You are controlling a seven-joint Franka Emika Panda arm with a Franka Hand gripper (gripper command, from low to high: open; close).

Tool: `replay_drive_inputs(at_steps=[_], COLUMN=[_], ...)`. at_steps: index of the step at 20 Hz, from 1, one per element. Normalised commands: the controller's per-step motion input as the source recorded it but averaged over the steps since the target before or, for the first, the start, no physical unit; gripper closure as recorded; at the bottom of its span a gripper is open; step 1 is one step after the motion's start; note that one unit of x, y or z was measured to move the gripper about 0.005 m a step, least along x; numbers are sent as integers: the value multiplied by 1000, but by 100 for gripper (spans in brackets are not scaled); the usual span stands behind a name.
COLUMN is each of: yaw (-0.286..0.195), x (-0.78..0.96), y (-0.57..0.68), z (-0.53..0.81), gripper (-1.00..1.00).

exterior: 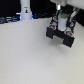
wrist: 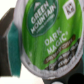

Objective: Open the kcup holder, insert the kcup into the holder, and close the kcup holder

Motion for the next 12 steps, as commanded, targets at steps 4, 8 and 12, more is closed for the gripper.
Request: replay_drive_inputs(at_steps=[4,8,12], yaw=[115,109,116], x=[-387,-379,-397], y=[386,387,320], z=[13,-9,-15], gripper=[100,100,100])
